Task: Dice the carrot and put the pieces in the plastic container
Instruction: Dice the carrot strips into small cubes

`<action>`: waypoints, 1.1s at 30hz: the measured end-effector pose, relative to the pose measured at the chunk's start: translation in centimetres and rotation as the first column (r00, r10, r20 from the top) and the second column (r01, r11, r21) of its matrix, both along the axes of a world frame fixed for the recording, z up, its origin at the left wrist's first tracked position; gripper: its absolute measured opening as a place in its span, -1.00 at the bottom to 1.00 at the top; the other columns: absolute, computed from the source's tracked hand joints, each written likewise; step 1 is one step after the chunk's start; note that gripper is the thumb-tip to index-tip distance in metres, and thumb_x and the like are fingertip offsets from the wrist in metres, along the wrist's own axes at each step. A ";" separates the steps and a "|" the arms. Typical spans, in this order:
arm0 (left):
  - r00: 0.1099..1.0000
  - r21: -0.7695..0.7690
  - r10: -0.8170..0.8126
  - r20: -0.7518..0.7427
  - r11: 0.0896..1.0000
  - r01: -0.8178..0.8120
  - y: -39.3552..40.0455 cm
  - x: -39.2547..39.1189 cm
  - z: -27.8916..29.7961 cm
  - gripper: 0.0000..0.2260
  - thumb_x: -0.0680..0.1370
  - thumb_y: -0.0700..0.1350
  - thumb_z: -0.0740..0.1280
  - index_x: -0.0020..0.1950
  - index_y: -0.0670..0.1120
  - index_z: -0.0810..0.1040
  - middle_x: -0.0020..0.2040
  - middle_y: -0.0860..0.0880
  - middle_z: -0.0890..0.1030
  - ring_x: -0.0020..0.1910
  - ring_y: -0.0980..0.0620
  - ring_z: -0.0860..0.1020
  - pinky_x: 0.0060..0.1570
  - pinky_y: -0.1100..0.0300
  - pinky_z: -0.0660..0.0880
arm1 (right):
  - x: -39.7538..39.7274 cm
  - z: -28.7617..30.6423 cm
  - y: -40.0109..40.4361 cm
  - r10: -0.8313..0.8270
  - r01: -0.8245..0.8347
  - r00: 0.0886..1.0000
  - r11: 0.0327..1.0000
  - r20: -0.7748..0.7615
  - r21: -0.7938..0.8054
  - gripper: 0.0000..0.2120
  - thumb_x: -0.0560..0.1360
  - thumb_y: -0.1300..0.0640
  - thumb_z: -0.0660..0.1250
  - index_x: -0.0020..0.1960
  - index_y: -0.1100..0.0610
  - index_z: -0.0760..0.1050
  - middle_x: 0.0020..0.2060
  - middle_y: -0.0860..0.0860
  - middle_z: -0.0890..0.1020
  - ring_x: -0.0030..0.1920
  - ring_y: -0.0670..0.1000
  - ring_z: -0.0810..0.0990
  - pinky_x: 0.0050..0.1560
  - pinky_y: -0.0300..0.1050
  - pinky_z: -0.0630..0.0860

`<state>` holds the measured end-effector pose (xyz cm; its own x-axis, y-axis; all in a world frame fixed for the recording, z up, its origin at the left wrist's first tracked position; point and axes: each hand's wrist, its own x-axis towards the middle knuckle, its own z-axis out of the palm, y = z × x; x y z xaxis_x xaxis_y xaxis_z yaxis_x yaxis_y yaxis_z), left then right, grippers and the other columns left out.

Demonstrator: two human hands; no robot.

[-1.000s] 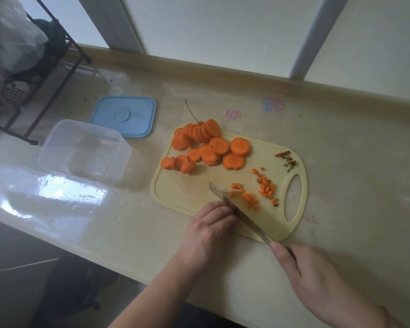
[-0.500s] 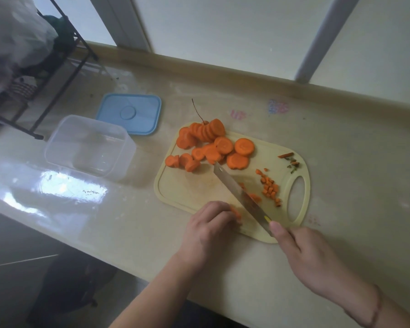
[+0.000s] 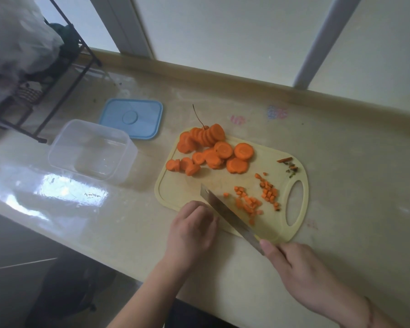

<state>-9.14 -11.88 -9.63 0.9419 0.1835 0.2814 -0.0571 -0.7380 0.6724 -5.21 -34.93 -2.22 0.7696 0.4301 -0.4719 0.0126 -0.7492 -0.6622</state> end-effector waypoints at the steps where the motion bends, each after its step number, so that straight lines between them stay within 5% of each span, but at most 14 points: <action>1: 1.000 0.002 0.005 -0.002 1.000 -0.005 -0.1 0.2 0.0 -0.86 0.51 -0.13 0.42 -0.20 -0.15 0.56 -0.15 0.00 0.55 -0.23 0.04 0.53 -0.30 0.12 0.53 | 0.2 0.1 -0.2 -0.010 0.010 1.000 1.000 -0.012 -0.012 -0.39 0.42 -0.40 -0.04 -0.38 0.15 0.23 -0.56 -0.06 0.32 -0.50 -0.11 0.29 -0.43 -0.18 0.21; 15: 0.999 -0.047 0.033 -0.035 0.998 -0.035 -0.5 0.7 0.5 -0.87 0.49 -0.11 0.41 -0.22 -0.11 0.54 -0.18 0.07 0.52 -0.25 0.07 0.52 -0.32 0.06 0.53 | 2.8 0.7 -2.9 -0.191 0.185 0.973 0.981 -0.132 -0.058 -0.39 0.42 -0.38 -0.02 -0.37 0.20 0.18 -0.53 -0.01 0.19 -0.58 -0.08 0.14 -0.57 -0.30 0.08; 19: 0.979 -0.230 0.137 0.149 0.968 -0.100 -1.1 0.8 3.2 -0.90 0.49 -0.14 0.39 -0.15 -0.16 0.59 -0.06 0.01 0.57 -0.05 0.02 0.58 -0.05 0.09 0.53 | 2.4 0.2 -3.1 -0.085 0.086 0.996 0.995 0.033 -0.043 -0.36 0.39 -0.44 -0.06 -0.41 0.14 0.24 -0.59 -0.05 0.34 -0.54 -0.08 0.33 -0.45 -0.17 0.26; 23: 0.920 -0.022 -0.130 0.370 0.989 0.149 -2.0 1.6 6.9 -0.96 0.48 -0.19 0.38 -0.12 -0.13 0.55 -0.07 -0.03 0.59 -0.04 -0.09 0.56 0.03 0.04 0.47 | 1.6 -0.5 -3.5 0.058 -0.024 0.967 0.990 0.247 -0.138 -0.23 0.38 -0.57 -0.22 -0.37 0.05 0.39 -0.51 -0.05 0.49 -0.46 -0.10 0.49 -0.37 -0.04 0.46; 26: 0.934 0.164 -0.314 0.172 0.944 0.288 -2.8 2.6 7.4 -0.93 0.51 -0.13 0.41 -0.17 -0.09 0.61 -0.11 0.03 0.61 -0.05 -0.04 0.57 0.01 0.07 0.49 | 1.8 0.1 -3.3 0.174 -0.077 0.911 0.962 0.375 -0.261 -0.24 0.33 -0.56 -0.44 -0.29 -0.06 0.31 -0.36 -0.10 0.51 -0.33 -0.11 0.53 -0.31 -0.11 0.51; 30: 0.938 0.263 -0.289 -0.191 0.906 0.333 -3.6 3.8 6.2 -0.85 0.52 0.07 0.36 -0.19 0.03 0.55 -0.16 0.14 0.55 -0.06 0.03 0.51 -0.05 0.10 0.47 | 2.2 1.0 -3.3 0.333 -0.157 0.852 0.898 0.403 -0.410 -0.22 0.30 -0.48 -0.52 -0.06 -0.11 0.33 -0.19 -0.07 0.58 -0.24 -0.07 0.60 -0.37 -0.16 0.44; 33: 0.909 0.241 -0.270 -0.317 0.904 0.352 -4.5 4.8 5.5 -0.83 0.50 0.07 0.32 -0.21 0.01 0.53 -0.22 0.10 0.53 -0.16 0.01 0.47 -0.09 0.10 0.47 | 2.2 1.4 -3.1 0.401 -0.196 0.835 0.857 0.376 -0.477 -0.21 0.28 -0.43 -0.54 -0.03 -0.08 0.34 -0.16 -0.08 0.58 -0.21 -0.05 0.60 -0.46 -0.17 0.29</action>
<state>-4.37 -16.38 -4.15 0.9834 -0.1813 0.0038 -0.1629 -0.8742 0.4574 -3.04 -38.02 -0.87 0.8012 0.5232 -0.2904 0.4973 -0.8521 -0.1634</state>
